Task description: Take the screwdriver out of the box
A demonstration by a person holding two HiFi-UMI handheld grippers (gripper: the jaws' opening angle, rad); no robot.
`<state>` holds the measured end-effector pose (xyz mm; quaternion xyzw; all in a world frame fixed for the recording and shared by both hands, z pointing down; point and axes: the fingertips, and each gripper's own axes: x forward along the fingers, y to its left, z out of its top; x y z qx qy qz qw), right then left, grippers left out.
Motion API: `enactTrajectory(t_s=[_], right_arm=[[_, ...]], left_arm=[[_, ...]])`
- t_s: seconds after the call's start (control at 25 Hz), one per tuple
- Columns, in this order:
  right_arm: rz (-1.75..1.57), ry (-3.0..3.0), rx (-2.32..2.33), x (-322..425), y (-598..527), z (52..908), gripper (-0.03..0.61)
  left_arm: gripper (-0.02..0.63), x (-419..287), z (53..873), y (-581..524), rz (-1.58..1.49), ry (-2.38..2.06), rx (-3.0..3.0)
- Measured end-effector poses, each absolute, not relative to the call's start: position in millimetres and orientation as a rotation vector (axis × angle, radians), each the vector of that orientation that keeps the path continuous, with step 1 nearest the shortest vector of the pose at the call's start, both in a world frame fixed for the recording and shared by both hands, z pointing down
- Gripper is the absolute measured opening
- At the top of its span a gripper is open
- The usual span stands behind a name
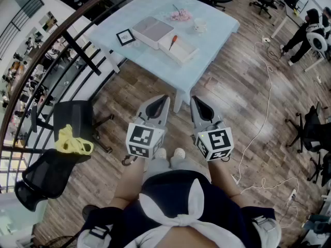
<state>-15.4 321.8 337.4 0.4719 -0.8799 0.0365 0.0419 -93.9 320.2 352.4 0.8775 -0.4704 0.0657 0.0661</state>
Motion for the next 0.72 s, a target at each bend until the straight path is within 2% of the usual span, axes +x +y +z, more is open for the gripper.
enactTrajectory(t_s=[0.72], right_arm=[[0.077,-2.675,1.401,55,302,364,-0.002]], left_arm=[[0.018,-45,381,292,0.195,-1.46,2.577]])
